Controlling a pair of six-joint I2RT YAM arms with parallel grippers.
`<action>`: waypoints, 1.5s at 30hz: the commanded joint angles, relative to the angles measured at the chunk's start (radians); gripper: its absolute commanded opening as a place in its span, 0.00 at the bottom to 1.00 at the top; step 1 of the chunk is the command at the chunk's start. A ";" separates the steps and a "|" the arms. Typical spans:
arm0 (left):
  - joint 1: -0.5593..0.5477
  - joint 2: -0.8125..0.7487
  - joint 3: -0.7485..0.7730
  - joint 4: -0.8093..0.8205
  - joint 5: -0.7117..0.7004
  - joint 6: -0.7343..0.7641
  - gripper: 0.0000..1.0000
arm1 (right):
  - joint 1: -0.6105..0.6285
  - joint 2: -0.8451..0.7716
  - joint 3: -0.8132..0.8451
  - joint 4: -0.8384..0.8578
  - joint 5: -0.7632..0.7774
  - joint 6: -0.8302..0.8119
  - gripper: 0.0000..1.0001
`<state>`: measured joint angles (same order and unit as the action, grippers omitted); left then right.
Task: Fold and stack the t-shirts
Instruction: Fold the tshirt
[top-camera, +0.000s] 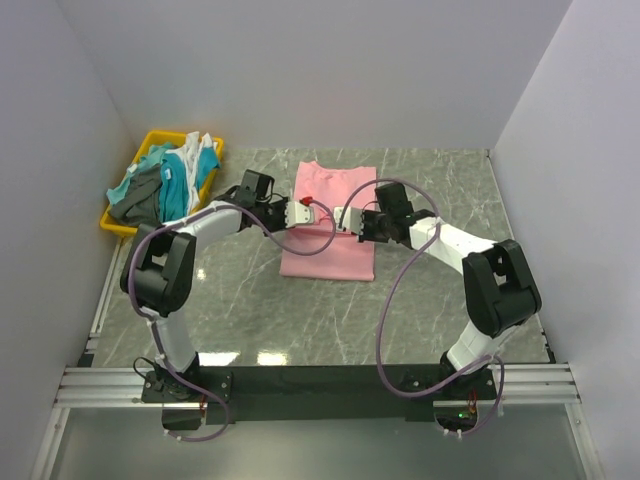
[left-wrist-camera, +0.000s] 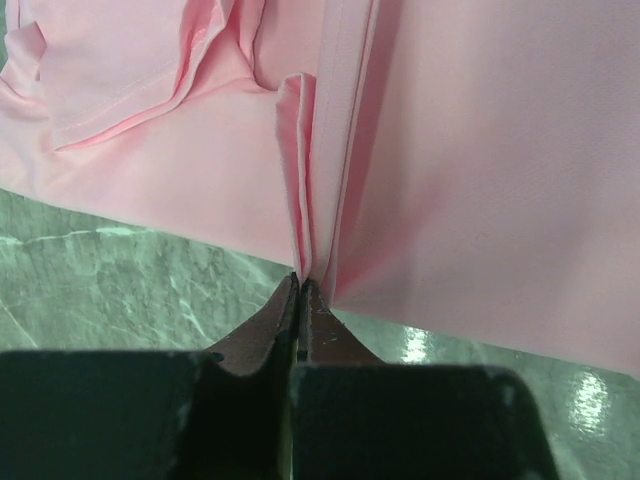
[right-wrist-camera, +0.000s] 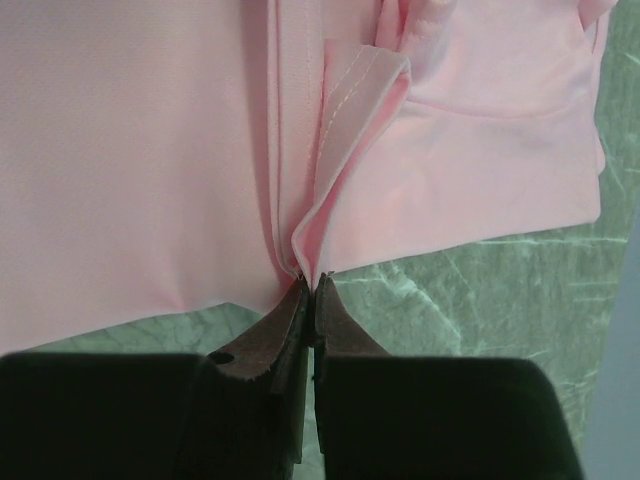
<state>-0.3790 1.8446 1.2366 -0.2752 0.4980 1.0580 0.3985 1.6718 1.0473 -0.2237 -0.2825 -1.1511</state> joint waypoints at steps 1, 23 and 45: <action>0.005 0.022 0.052 0.042 0.025 0.007 0.04 | -0.021 -0.018 0.000 0.037 0.011 -0.016 0.00; 0.065 -0.243 -0.101 -0.001 0.100 -0.259 0.55 | -0.024 -0.194 0.172 -0.318 -0.010 0.263 0.50; -0.136 -0.276 -0.414 0.139 -0.047 -0.089 0.58 | 0.243 -0.218 -0.263 -0.025 0.149 0.381 0.60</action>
<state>-0.5087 1.5364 0.8364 -0.1791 0.4644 0.9165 0.6189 1.4570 0.8116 -0.3294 -0.1524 -0.7822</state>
